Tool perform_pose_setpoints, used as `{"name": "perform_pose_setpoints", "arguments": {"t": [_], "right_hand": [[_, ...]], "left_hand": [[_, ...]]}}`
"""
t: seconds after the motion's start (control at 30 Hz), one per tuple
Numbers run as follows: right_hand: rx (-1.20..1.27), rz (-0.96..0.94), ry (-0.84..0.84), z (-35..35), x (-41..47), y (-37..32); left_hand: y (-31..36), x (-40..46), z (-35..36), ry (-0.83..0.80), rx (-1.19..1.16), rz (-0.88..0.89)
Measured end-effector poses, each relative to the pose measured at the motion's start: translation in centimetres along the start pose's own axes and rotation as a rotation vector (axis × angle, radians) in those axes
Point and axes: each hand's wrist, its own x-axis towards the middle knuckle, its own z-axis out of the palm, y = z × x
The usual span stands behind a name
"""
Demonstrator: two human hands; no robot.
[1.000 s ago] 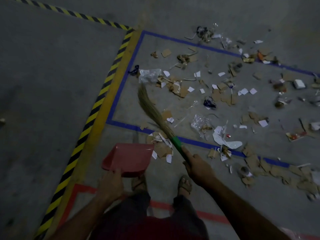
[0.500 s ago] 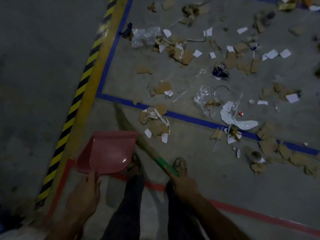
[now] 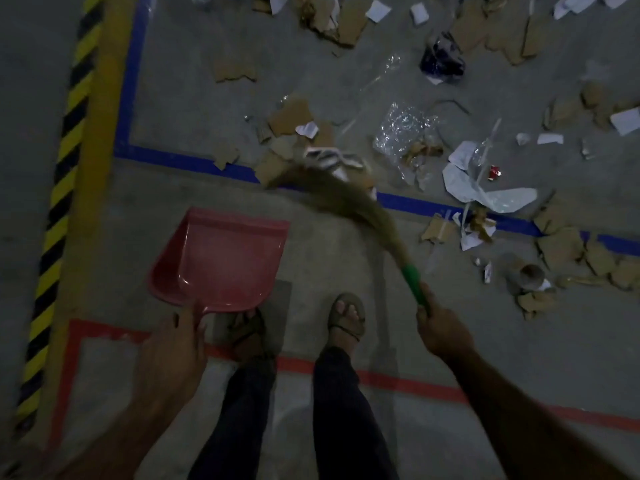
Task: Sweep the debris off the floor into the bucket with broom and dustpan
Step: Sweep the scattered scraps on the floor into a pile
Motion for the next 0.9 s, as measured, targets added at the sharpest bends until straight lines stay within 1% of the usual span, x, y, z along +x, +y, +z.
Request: {"name": "perform_pose_setpoints", "arguments": {"t": [0.07, 0.17, 0.27, 0.33, 0.4, 0.5, 0.57, 0.63, 0.73, 0.8, 0.9], "right_hand": [[0.058, 0.029, 0.069, -2.5, 2.0, 0.7], [0.152, 0.043, 0.221, -6.4, 5.2, 2.0], [0.31, 0.101, 0.37, -10.5, 6.1, 1.8], [0.41, 0.098, 0.469, -11.8, 5.2, 1.6], [0.484, 0.04, 0.53, -12.2, 2.9, 1.3], [0.459, -0.062, 0.568, -11.9, -1.2, 0.4], [0.425, -0.121, 0.521, -10.8, -3.8, -0.5], [0.358, -0.178, 0.438, -8.9, -5.6, -1.7], [0.269, -0.248, 0.317, -4.7, -7.4, -4.8], [0.171, -0.358, 0.276, -1.2, -8.3, -7.5], [-0.022, -0.488, 0.099, 3.8, -8.2, -12.2]], "left_hand": [[0.2, 1.1, 0.5, -0.003, -0.01, 0.012], [0.8, 2.7, 0.6, -0.026, -0.03, 0.015], [2.0, 4.6, -0.1, 0.037, -0.022, 0.036], [2.8, 5.7, -1.1, 0.098, -0.009, 0.069], [3.1, 6.4, -1.9, 0.137, -0.003, 0.108], [3.2, 6.7, -2.7, 0.15, -0.024, 0.092], [2.7, 6.9, -3.1, 0.129, -0.07, 0.08], [1.3, 6.4, -2.9, 0.118, -0.104, 0.066], [-1.6, 4.0, -2.4, 0.081, -0.134, -0.047], [-4.2, 2.1, -2.0, 0.064, -0.111, -0.101], [-8.6, -0.4, -1.4, 0.019, -0.052, -0.115]]}}
